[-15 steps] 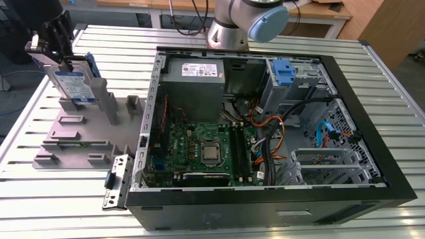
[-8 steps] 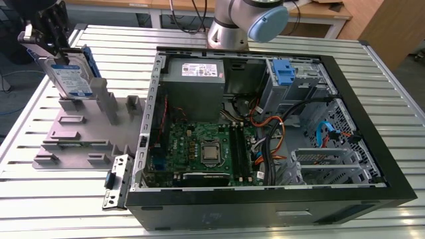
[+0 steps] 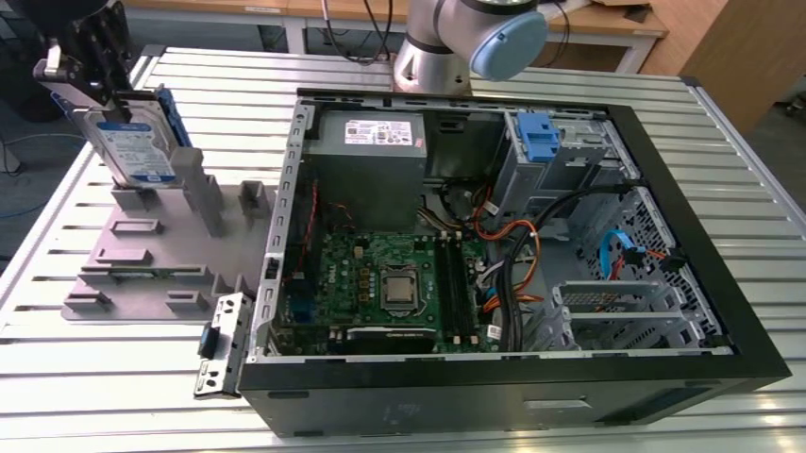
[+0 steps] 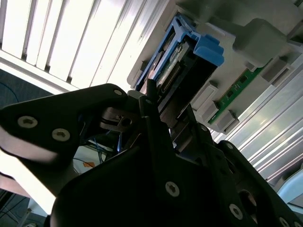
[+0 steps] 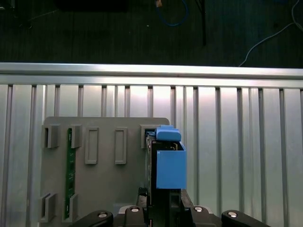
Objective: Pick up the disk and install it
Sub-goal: 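Pick up the disk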
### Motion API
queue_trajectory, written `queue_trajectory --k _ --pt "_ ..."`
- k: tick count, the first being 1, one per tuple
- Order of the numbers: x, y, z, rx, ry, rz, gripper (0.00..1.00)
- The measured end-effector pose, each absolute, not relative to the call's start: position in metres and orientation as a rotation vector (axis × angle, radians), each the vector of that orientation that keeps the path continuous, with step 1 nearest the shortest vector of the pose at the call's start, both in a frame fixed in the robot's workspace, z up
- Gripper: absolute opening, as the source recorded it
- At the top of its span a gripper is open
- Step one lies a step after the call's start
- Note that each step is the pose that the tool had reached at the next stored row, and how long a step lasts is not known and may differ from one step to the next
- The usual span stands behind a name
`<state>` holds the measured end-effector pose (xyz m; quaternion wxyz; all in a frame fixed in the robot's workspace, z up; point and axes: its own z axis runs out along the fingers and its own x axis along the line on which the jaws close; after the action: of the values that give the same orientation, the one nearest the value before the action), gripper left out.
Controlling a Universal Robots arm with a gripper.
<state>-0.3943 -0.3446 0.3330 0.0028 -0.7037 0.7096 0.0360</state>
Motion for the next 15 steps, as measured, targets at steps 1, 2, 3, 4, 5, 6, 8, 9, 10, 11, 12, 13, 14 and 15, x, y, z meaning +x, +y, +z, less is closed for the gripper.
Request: queue_trajectory --k 1,2,3,4,5,6,8,9,10,11,12,13,14,15 --pt "-0.3943 -0.3446 0.3330 -2.207 2.225 0.113 0.35" --pt "-0.3943 -0.3446 0.3331 -2.207 2.225 0.113 0.35" --pt "-0.3943 -0.3446 0.3332 -2.207 2.225 0.113 0.35" --pt "-0.3943 -0.3446 0.3332 -2.207 2.225 0.113 0.35" --pt "-0.3943 -0.3446 0.3332 -2.207 2.225 0.113 0.35" --pt "-0.3943 -0.3446 0.3333 -2.207 2.225 0.113 0.35" --pt "-0.3943 -0.3446 0.3334 -2.207 2.225 0.113 0.35" --pt "-0.3943 -0.3446 0.3334 -2.207 2.225 0.113 0.35" --pt "-0.3943 -0.3446 0.3335 -2.207 2.225 0.113 0.35" --pt "-0.3943 -0.3446 0.3342 -2.207 2.226 0.113 0.35" --pt "-0.3943 -0.3446 0.3354 -2.207 2.226 0.113 0.35" --pt "-0.3943 -0.3446 0.3369 -2.207 2.225 0.113 0.35" --pt "-0.3943 -0.3446 0.3392 -2.207 2.225 0.113 0.35" --pt "-0.3943 -0.3446 0.3418 -2.207 2.225 0.113 0.35"
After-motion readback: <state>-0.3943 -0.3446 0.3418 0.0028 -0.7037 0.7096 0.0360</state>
